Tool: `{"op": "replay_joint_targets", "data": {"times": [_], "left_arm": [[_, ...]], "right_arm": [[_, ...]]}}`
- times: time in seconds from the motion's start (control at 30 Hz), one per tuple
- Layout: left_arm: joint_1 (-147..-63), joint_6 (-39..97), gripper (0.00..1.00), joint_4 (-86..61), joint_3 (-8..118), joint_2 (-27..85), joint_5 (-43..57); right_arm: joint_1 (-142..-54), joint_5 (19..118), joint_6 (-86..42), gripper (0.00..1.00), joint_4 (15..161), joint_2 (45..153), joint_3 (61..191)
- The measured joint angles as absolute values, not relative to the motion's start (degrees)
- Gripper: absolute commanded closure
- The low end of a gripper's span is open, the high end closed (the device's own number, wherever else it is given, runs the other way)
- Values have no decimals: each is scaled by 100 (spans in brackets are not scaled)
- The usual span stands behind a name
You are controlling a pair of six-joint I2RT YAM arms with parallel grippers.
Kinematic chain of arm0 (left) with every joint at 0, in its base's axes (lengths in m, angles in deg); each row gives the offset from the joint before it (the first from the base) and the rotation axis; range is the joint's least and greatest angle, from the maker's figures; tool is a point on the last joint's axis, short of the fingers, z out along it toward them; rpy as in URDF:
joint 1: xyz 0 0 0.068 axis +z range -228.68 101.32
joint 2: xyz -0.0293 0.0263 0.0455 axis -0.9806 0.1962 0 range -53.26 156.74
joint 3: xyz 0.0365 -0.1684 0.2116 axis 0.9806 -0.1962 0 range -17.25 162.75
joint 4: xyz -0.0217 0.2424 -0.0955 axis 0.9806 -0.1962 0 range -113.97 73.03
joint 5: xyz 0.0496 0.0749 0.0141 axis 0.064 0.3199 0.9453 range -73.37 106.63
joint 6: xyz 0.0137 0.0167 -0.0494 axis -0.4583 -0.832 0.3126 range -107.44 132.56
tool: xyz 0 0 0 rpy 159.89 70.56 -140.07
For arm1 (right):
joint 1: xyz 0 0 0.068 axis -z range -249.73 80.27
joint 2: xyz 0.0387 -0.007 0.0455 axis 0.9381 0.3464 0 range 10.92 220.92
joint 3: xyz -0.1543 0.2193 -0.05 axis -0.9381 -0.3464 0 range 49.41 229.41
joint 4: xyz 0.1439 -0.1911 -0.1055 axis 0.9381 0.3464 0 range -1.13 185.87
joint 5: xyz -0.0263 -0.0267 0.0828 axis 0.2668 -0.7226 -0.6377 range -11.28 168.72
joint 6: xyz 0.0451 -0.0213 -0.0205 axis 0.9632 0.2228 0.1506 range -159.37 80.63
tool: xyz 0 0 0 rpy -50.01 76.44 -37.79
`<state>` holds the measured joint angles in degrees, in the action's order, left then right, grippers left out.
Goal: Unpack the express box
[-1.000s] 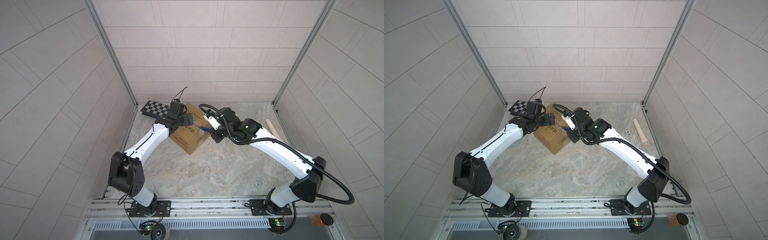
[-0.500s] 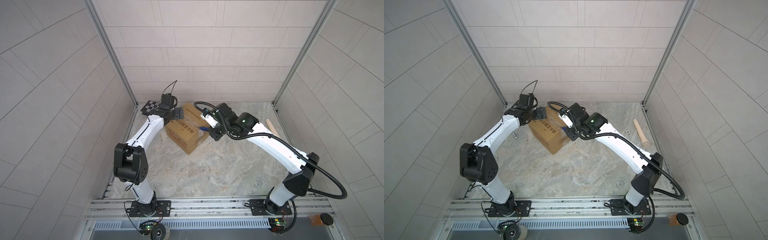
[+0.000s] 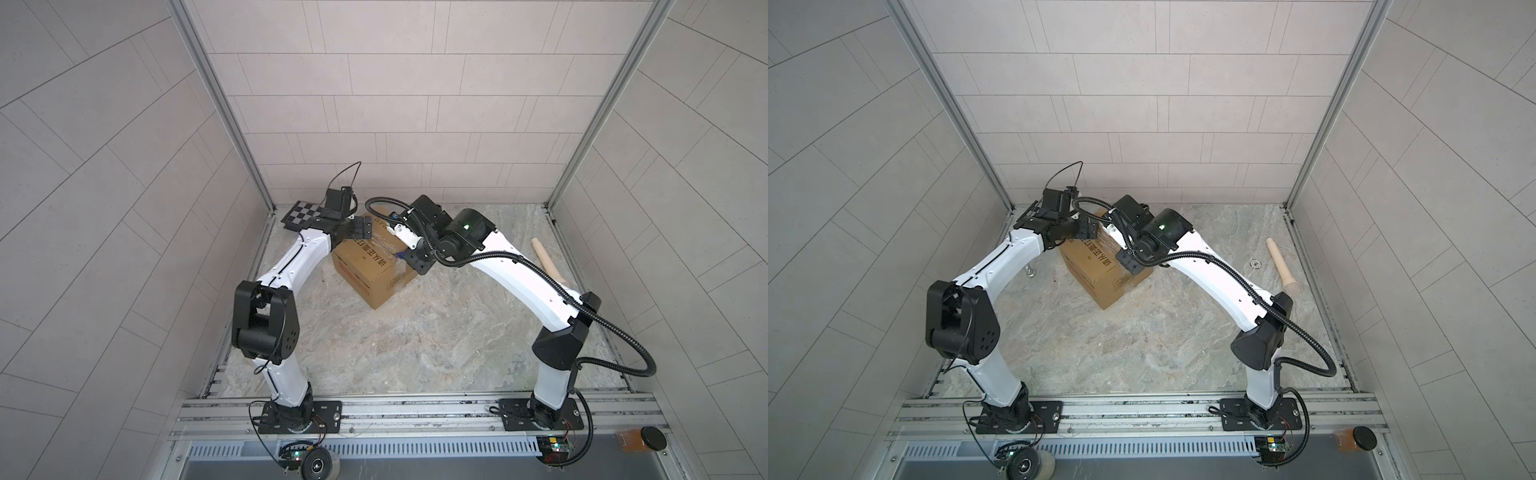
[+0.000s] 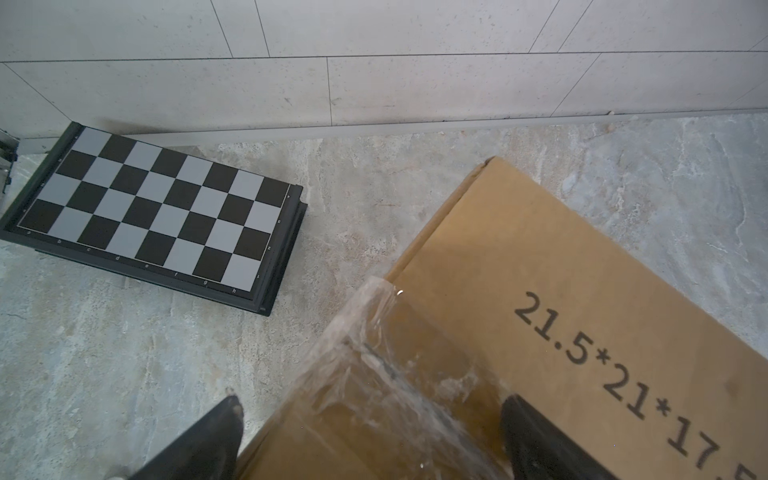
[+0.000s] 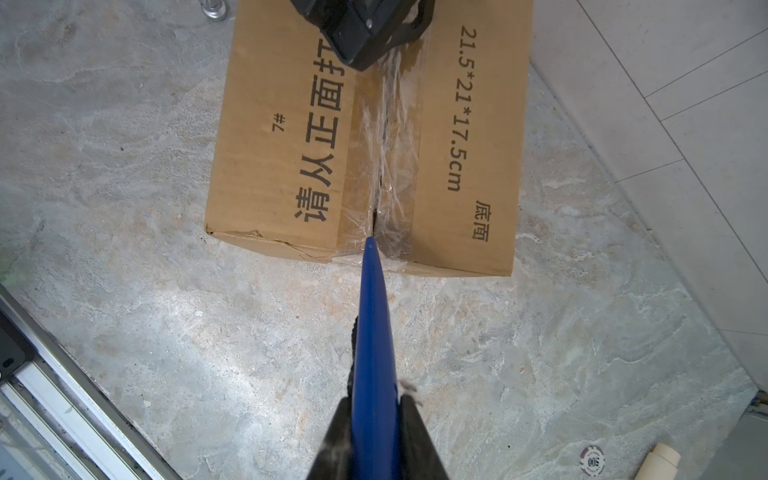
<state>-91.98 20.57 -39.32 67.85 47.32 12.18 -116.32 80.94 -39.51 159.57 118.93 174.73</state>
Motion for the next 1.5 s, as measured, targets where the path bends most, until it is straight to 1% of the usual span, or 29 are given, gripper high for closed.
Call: {"op": "replay_joint_targets", "data": {"times": [0.13, 0.37, 0.93, 1.5], "left_arm": [[-9209, 2057, 0, -3744, 6645, 4679, 1220], [-9249, 2061, 1, -3564, 6571, 4673, 1218], [-9286, 2081, 1, -3510, 6553, 4686, 1294], [-9378, 2085, 1, -3339, 6553, 4762, 1544]], "right_arm": [[-11660, 8164, -3968, 100, 16280, 12188, 17978], [-11682, 8225, -3984, 100, 16464, 12437, 18371], [-11698, 8243, -3911, 100, 16481, 12546, 18483], [-11693, 8278, -3949, 100, 16366, 12299, 18231]]}}
